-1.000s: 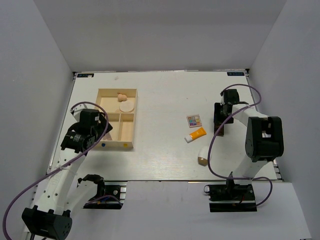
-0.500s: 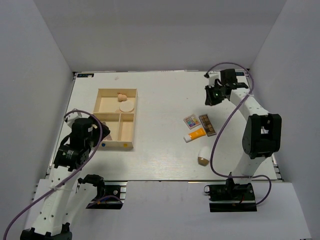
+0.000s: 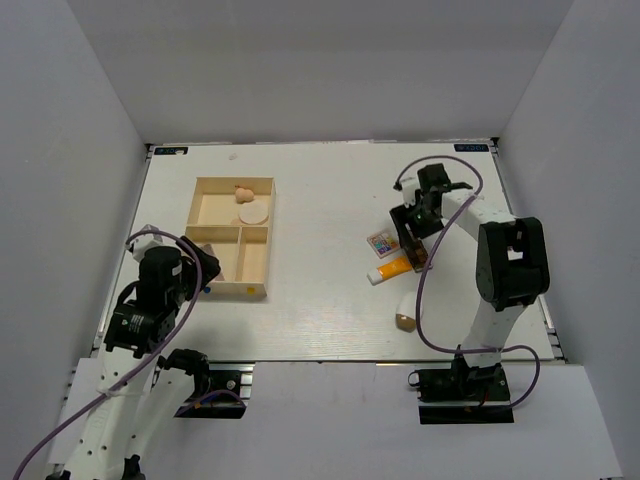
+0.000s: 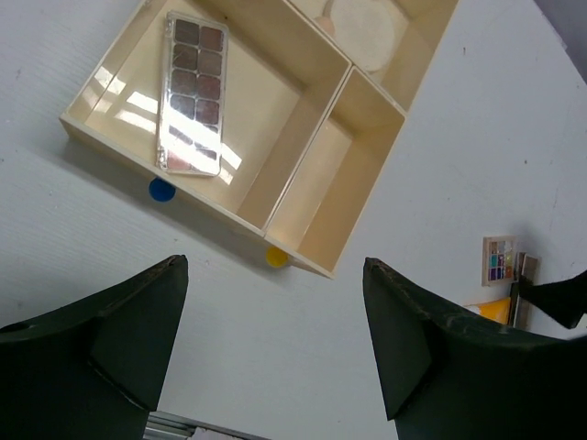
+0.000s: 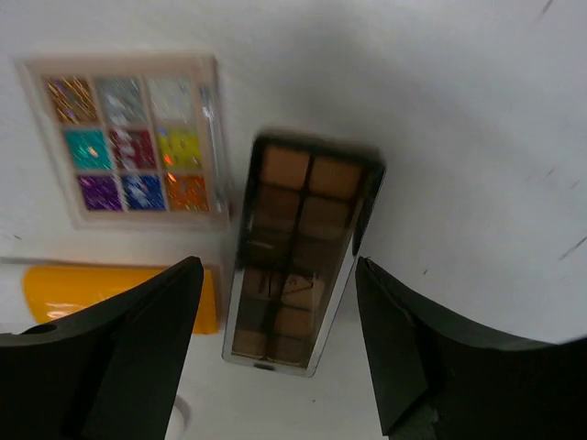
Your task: Organize the makeup
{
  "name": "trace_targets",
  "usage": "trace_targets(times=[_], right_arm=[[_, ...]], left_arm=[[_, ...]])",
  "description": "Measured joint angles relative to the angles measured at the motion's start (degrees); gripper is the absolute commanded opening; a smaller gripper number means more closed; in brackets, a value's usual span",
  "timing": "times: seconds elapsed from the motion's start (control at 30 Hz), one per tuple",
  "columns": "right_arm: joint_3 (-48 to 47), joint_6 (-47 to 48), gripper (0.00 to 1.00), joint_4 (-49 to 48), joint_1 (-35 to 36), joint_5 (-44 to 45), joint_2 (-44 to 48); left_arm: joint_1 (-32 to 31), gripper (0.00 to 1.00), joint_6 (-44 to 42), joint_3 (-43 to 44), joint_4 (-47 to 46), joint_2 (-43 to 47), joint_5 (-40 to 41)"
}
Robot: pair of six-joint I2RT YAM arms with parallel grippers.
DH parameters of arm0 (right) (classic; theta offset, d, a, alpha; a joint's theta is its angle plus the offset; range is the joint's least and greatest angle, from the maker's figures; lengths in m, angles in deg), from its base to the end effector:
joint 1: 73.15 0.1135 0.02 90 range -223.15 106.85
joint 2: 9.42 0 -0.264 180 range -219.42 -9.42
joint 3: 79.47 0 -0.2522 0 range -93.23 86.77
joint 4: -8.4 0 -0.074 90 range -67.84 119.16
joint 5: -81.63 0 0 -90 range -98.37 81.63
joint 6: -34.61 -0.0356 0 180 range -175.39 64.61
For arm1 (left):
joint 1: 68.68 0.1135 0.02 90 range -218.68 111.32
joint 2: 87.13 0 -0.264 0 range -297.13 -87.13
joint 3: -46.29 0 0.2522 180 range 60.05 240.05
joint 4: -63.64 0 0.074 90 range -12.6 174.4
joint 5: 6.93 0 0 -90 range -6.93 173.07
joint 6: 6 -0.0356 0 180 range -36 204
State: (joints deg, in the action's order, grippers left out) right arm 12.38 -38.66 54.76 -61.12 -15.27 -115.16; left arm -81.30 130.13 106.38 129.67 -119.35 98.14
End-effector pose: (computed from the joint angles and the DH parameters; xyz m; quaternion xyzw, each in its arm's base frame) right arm 0.3708 0.0834 0.1932 -0.2547 0.9387 0.0494 0.2272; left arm 0.1043 -0.0139 0.3052 -0.3119 0.8373 -0.1098 0.4355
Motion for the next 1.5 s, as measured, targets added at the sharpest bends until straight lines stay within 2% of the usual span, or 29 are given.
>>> trace_targets(times=[0.17,0.33,0.53,0.6,0.73,0.9,0.93,1.03,1.23,1.5], right_arm=[[8.1,0.5,0.79,0.3,-0.4,2.4,3.7],[9.0,0.7,0.79,-1.6,-0.4,3.2,4.9],[8.8,0.2,0.74,-3.6,-0.4,4.0,2.2],[7.9,0.1,0.71,-4.0,-0.4,4.6,1.1],[5.9,-0.4,0.58,-4.2,-0.3,4.8,-0.5],[5.2,-0.9,0.24,-4.5,-0.3,4.8,-1.3],[5.2,-0.8,0.11,-4.5,-0.4,4.7,-1.3],[5.2,0.8,0.01,-4.5,-0.4,3.7,-1.2],[3.4,7.3,0.00,-2.1,-0.3,-1.1,-1.1],[-12.6,15.5,0.00,3.0,3.1,-13.6,-1.1]], left_arm=[[0.0,0.86,0.0,-1.4,-0.2,-1.0,-1.1],[0.0,0.87,0.0,-1.4,-1.1,-2.3,-1.6],[0.0,0.86,0.1,-1.4,-1.2,-1.6,-1.6],[0.0,0.87,0.1,-1.4,-1.2,-1.2,-1.6],[0.0,0.86,0.3,-1.4,-0.8,-0.6,-1.6],[0.0,0.86,0.4,-1.4,-0.8,-0.6,-1.6],[0.0,0.86,0.4,-1.4,-0.8,-0.6,-1.6],[0.0,0.86,0.4,-1.4,-0.8,-0.6,-1.6],[0.0,0.86,0.3,-1.4,-1.8,-0.2,-2.5],[0.0,0.86,0.2,-1.4,-3.9,2.0,-3.7]])
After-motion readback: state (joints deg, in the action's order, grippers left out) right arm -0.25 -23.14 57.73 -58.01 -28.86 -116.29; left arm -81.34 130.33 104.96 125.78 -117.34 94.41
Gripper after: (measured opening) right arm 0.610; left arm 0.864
